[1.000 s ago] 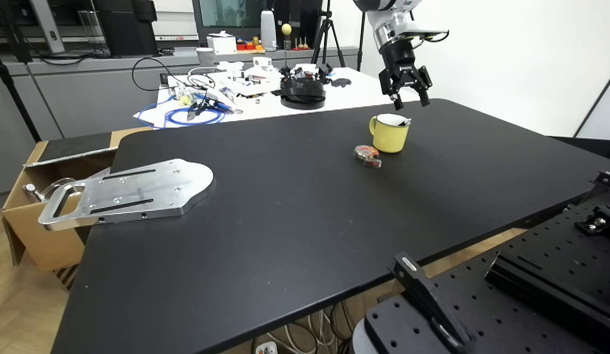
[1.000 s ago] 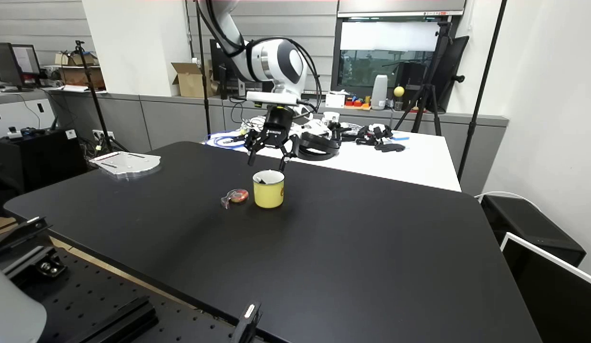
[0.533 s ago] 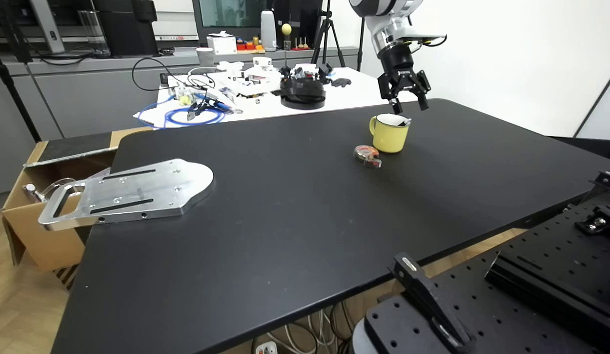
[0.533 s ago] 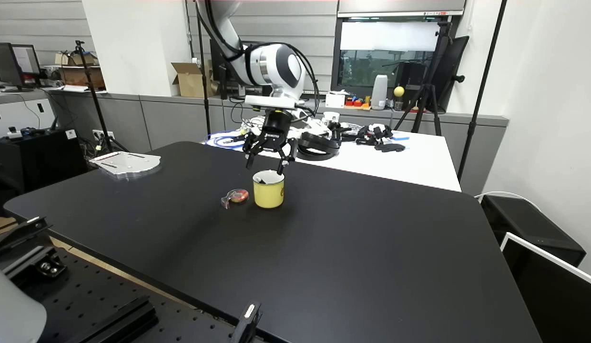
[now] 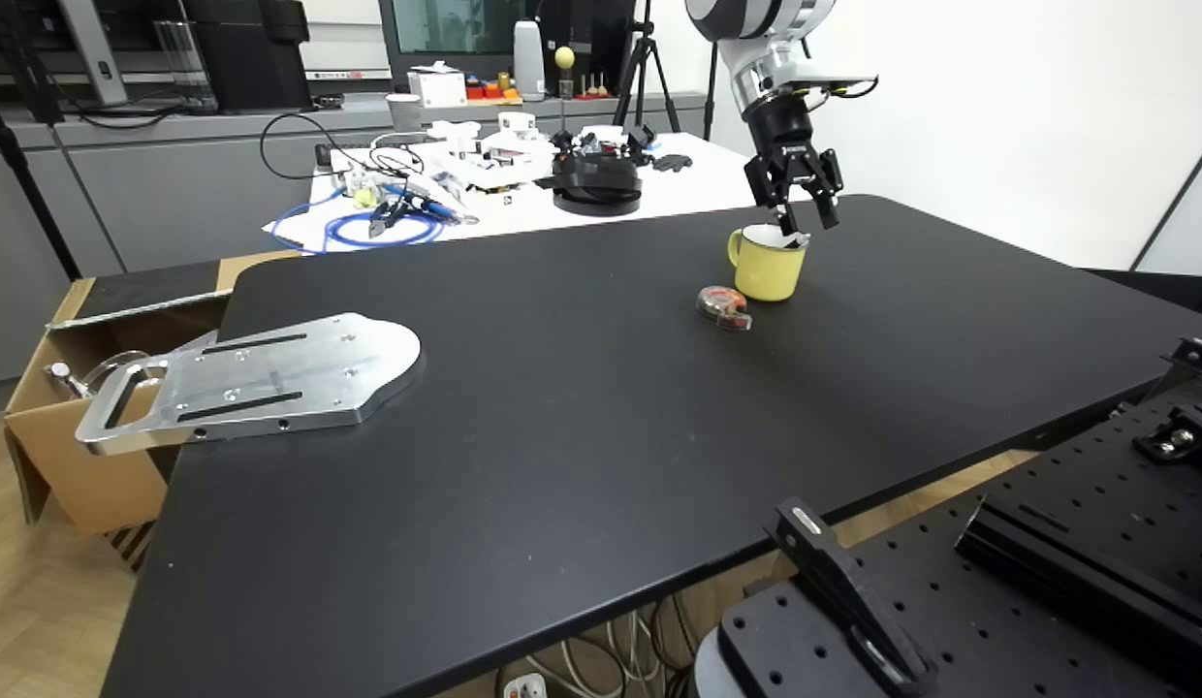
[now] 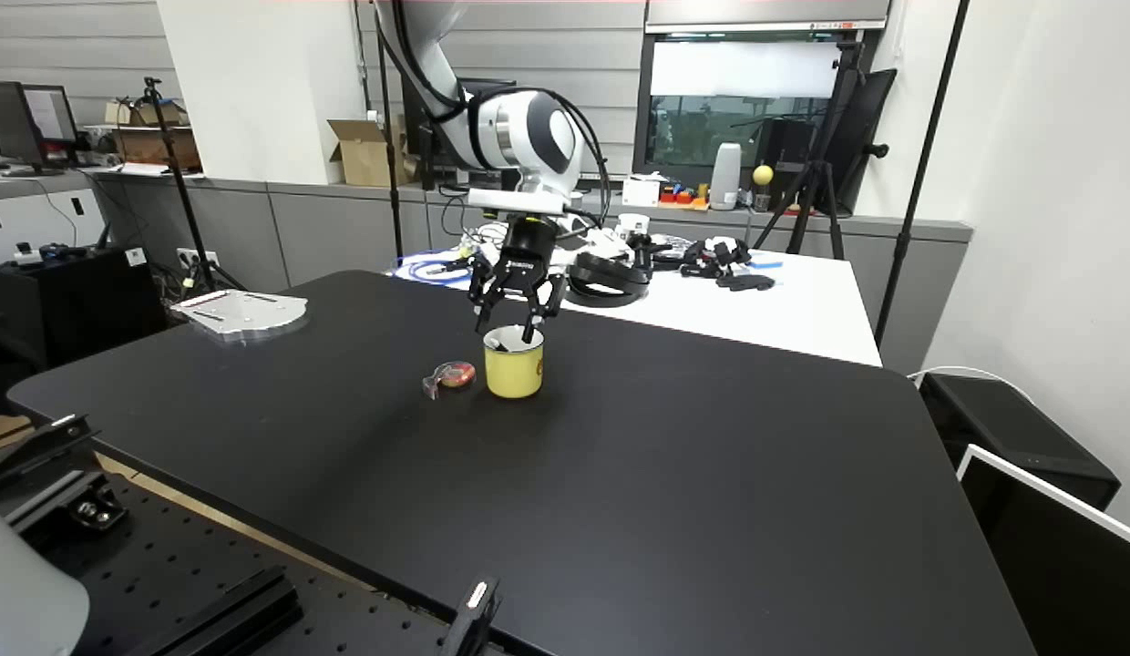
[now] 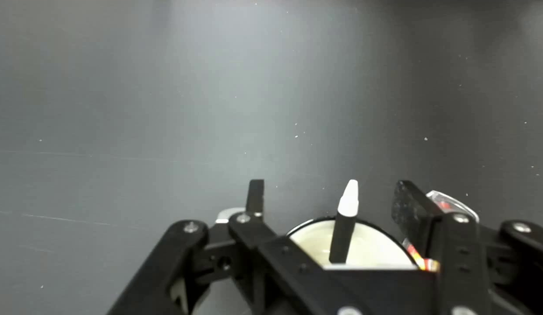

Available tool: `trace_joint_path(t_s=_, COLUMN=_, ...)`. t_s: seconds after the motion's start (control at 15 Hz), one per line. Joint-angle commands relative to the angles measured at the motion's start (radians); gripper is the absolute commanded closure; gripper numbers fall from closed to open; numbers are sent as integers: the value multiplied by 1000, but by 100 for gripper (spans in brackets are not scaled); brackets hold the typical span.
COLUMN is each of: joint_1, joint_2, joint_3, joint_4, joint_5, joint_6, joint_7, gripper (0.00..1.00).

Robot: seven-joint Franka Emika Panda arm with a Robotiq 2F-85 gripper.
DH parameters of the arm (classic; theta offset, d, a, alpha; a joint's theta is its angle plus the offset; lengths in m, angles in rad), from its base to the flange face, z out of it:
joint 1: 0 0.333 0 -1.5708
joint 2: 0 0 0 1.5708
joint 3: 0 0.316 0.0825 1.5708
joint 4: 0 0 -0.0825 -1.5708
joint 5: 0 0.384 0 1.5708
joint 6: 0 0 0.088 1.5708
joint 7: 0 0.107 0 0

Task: Take the pen out of the yellow mug and place it on the right side of the table

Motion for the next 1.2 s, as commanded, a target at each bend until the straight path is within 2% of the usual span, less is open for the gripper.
trace_joint_path(t_s=0.0, joint_1=0, joint_2=6, joint_3=1, joint_4=12, joint_5=7, joint_6=1, joint_7=25, gripper=53)
trace_joint_path(t_s=0.4, joint_1=-1, joint_2=10, joint_3=3, joint_4=15, joint_5=8, joint_6=-14, joint_7=20, gripper=95)
trace_joint_path(t_s=0.47, joint_1=1, joint_2=9, joint_3=3, joint_4=11, joint_5=10, joint_6=-12, joint_7=28, gripper=66)
trace_joint_path(t_s=0.53, joint_1=5, joint_2=9, joint_3=3, joint_4=6, joint_5=2, joint_6=-11, joint_7=22, gripper=56)
trace_joint_path(t_s=0.67, joint_1=9, joint_2=11, joint_3=3, joint_4=3, joint_5=0, joint_6=-10, joint_7=24, gripper=51)
trace_joint_path(t_s=0.93, joint_1=11, joint_2=25, joint_3=3, joint_4=10, joint_5=3, joint_6=-21, joint_7=19, gripper=23)
trace_joint_path(t_s=1.0, joint_1=12, joint_2=27, joint_3=3, joint_4=8, joint_5=-1, joint_6=-12, joint_7=18, gripper=67)
trace_joint_path(t_s=1.07, joint_1=11, joint_2=29, joint_3=3, joint_4=9, joint_5=0, joint_6=-13, joint_7=17, gripper=63)
trace_joint_path(t_s=1.13, joint_1=11, joint_2=31, joint_3=3, joint_4=10, joint_5=1, joint_6=-13, joint_7=18, gripper=64)
